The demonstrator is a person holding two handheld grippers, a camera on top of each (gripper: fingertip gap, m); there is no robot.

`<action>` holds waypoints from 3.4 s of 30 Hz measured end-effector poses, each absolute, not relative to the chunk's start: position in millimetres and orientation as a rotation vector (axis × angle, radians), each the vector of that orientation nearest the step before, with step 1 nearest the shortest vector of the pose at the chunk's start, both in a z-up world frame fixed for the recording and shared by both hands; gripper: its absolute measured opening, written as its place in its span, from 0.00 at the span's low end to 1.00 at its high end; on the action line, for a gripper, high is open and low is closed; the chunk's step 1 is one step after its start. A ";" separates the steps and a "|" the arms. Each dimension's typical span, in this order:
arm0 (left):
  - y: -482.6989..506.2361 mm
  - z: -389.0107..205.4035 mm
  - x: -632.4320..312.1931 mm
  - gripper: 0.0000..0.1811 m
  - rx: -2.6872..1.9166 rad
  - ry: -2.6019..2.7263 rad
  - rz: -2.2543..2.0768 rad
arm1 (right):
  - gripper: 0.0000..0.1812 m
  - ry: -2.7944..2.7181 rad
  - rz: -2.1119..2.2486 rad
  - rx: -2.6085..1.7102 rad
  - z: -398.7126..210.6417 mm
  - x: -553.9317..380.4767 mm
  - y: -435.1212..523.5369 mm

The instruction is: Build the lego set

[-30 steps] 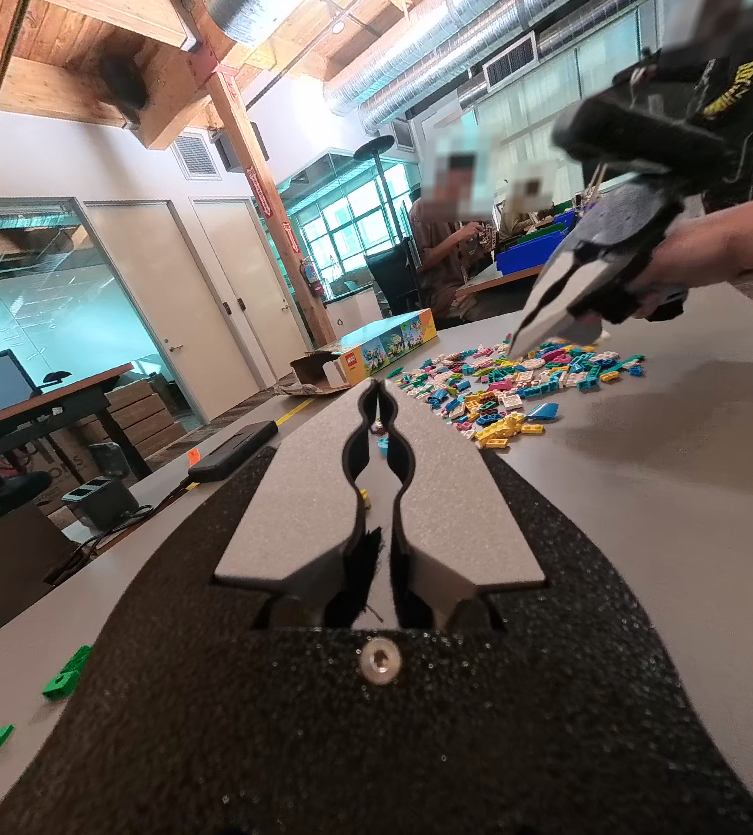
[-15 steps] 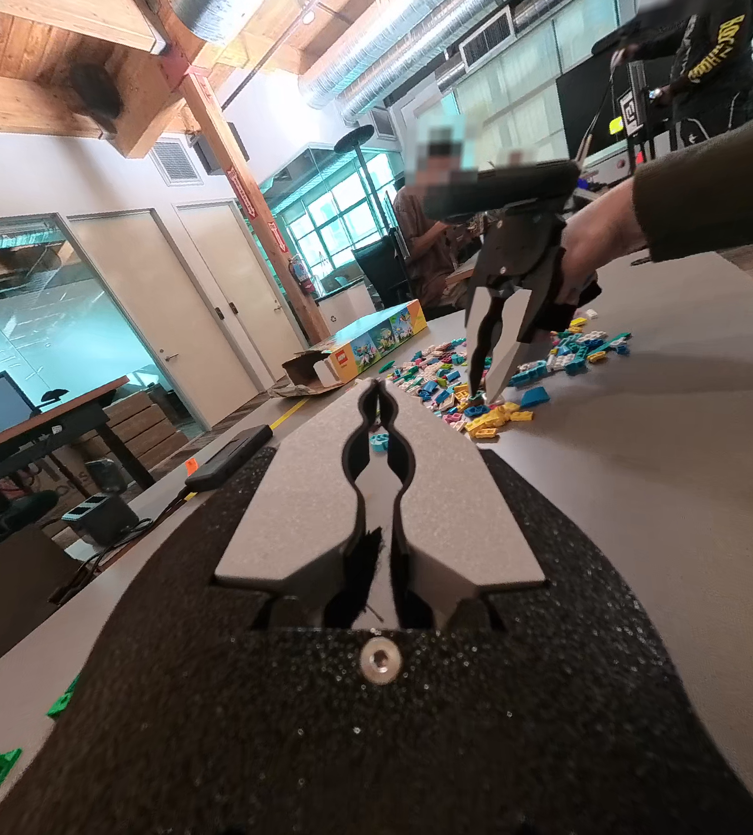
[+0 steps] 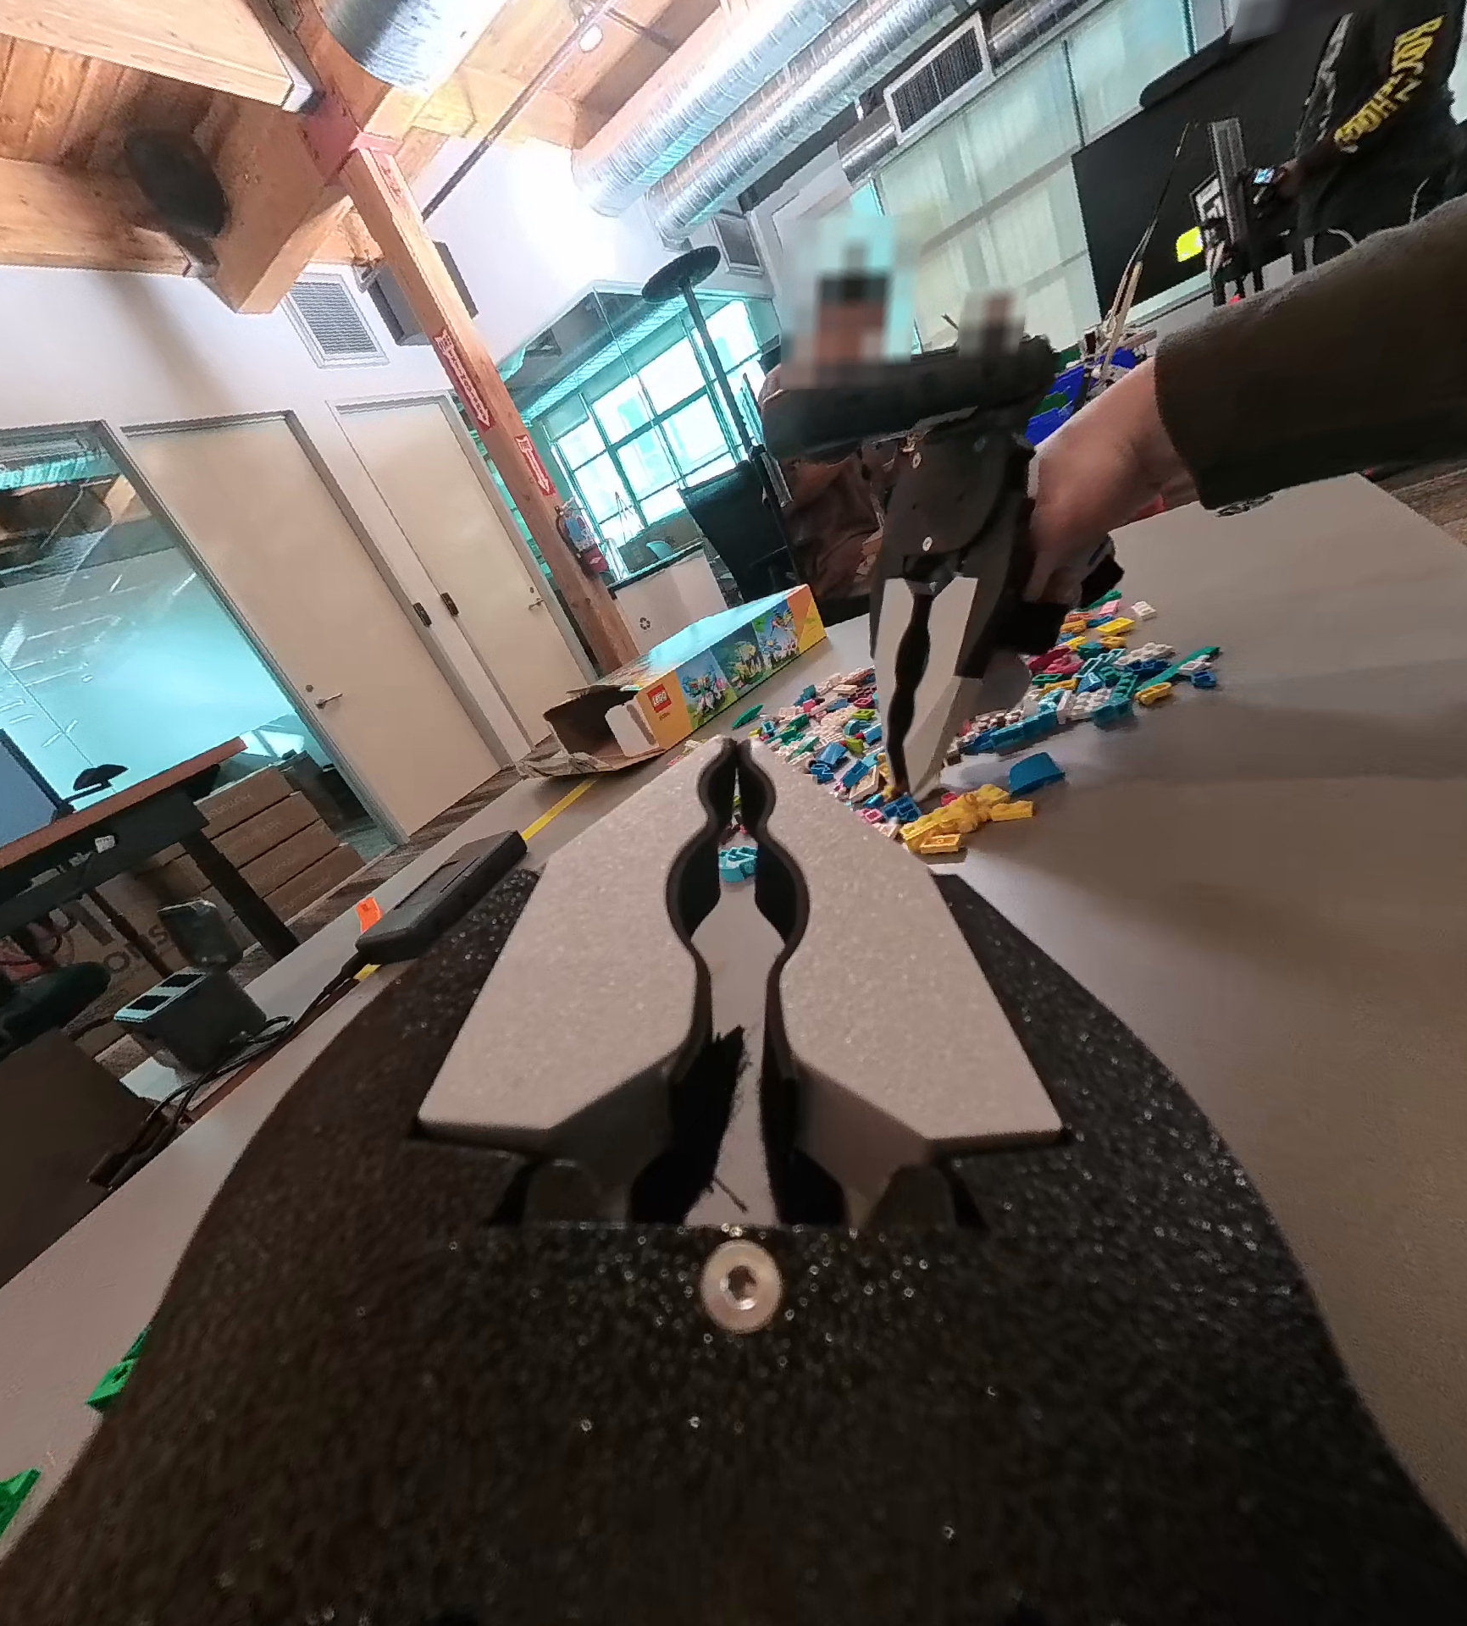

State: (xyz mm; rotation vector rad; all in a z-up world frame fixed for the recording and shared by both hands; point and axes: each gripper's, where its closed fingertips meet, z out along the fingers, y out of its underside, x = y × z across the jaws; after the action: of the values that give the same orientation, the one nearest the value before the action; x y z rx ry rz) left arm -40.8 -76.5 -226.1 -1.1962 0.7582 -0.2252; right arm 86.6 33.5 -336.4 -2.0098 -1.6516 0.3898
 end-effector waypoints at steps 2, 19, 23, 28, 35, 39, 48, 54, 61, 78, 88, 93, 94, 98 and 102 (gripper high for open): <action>-76.6 -226.2 -40.6 0.00 -1.197 0.759 -0.226 | 0.05 -1.637 0.363 -2.006 -335.6 89.0 35.8; -102.6 -227.3 -5.6 0.23 -1.060 0.958 -0.169 | 0.04 -1.102 2.136 -1.845 -222.4 -17.0 -93.8; -96.1 -227.7 -7.7 0.21 -1.090 0.930 -0.070 | 0.04 -1.135 2.242 -1.801 -215.3 -28.1 -107.9; -92.8 -223.0 -15.6 0.07 -1.124 0.891 -0.042 | 0.04 -1.133 2.272 -1.799 -217.1 -34.4 -111.0; -69.7 -267.3 -27.3 0.07 -1.556 0.911 -0.147 | 0.30 -0.937 1.879 -1.837 -226.6 -35.4 -66.1; -70.9 -323.8 -31.4 0.07 -1.963 0.954 -0.261 | 0.29 -0.837 1.546 -1.730 -222.3 -22.0 -45.8; -77.8 -339.0 -33.3 0.08 -2.120 0.904 -0.365 | 0.26 -0.740 1.275 -1.650 -232.1 -6.6 -32.3; -76.1 -339.2 -37.0 0.13 -2.145 0.860 -0.403 | 0.25 -0.891 1.041 -1.653 -247.9 -8.4 -30.5; -82.3 -321.7 -28.2 0.41 -2.050 0.842 -0.529 | 0.21 -0.758 0.651 -1.391 -222.5 20.8 -6.3; -83.7 -233.5 -28.8 0.39 -1.379 0.714 -0.393 | 0.13 -0.698 0.315 -1.134 -190.7 38.5 -2.1; -84.3 -210.6 -45.7 0.38 -1.272 0.639 -0.230 | 0.14 -0.625 0.348 -1.121 -179.7 55.9 3.6; -82.0 -209.7 -51.6 0.36 -1.269 0.609 -0.239 | 0.14 -0.578 0.244 -1.114 -170.2 85.6 12.0; -80.3 -210.0 -53.9 0.37 -1.276 0.596 -0.233 | 0.14 -0.565 0.215 -1.117 -168.6 93.9 14.7; -70.9 -210.7 -70.6 0.38 -1.320 0.508 -0.189 | 0.14 -0.539 0.122 -1.195 -169.5 131.1 31.6; -65.8 -207.7 -85.6 0.37 -1.337 0.420 -0.210 | 0.13 -0.394 0.018 -1.312 -179.6 190.7 55.5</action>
State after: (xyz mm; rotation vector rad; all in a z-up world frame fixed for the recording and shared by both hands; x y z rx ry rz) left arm -85.6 -65.8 -207.7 -1.3367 0.4201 -0.2100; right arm 190.7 55.5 -179.6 -1.3119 -0.3943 0.0181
